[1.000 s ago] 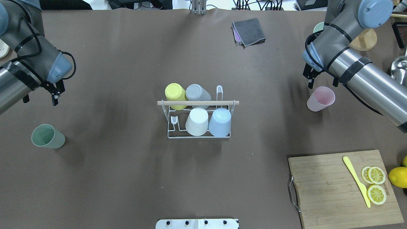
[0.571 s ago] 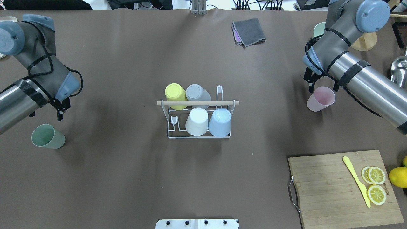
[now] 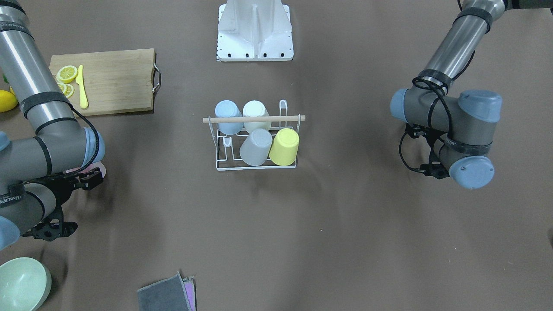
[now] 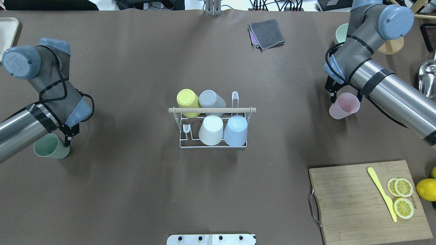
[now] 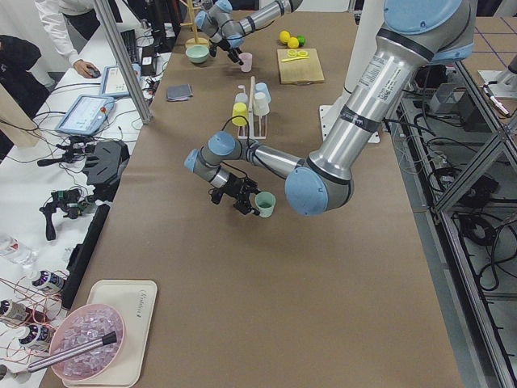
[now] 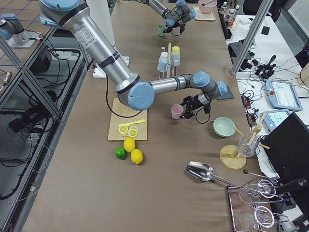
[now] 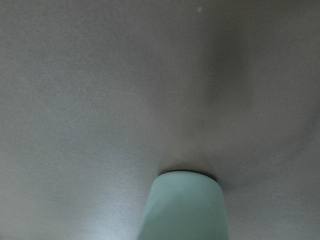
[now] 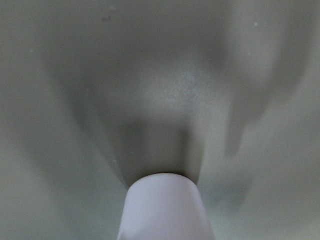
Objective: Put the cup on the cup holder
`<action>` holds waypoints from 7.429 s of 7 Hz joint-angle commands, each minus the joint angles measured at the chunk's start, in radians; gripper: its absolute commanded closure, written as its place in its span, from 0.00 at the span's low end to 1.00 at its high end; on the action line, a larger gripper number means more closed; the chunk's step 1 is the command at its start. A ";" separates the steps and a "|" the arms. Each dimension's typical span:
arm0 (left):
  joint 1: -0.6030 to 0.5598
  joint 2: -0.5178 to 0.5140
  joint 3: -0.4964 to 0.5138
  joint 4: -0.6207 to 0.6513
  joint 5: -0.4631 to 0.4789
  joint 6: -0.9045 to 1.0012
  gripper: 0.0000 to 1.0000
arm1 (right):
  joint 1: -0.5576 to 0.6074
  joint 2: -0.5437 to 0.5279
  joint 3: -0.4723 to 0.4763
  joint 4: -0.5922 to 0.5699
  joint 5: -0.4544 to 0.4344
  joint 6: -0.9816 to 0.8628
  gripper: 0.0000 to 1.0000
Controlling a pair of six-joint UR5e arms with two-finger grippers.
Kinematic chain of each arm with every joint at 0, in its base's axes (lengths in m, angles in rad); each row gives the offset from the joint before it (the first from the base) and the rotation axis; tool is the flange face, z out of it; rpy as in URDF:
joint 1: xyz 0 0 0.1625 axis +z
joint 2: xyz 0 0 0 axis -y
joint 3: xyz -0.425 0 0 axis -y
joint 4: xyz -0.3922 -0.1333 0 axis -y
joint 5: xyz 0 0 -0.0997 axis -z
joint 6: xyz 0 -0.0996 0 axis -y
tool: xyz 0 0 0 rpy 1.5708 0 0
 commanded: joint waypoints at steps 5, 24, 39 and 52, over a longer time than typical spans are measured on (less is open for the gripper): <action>0.038 0.061 0.001 -0.052 -0.002 -0.011 1.00 | -0.028 -0.001 -0.021 0.001 0.013 -0.010 0.02; -0.305 0.097 -0.255 -2.011 0.386 -1.249 1.00 | 0.280 -0.189 0.195 0.900 0.933 -0.646 0.58; 0.614 0.049 -0.330 -2.368 1.548 -0.861 1.00 | -0.111 -0.104 -0.038 0.768 1.623 -1.912 0.60; 0.660 0.038 -0.249 -2.402 1.616 -0.855 0.71 | -0.238 0.025 -0.040 0.595 1.526 -2.114 0.58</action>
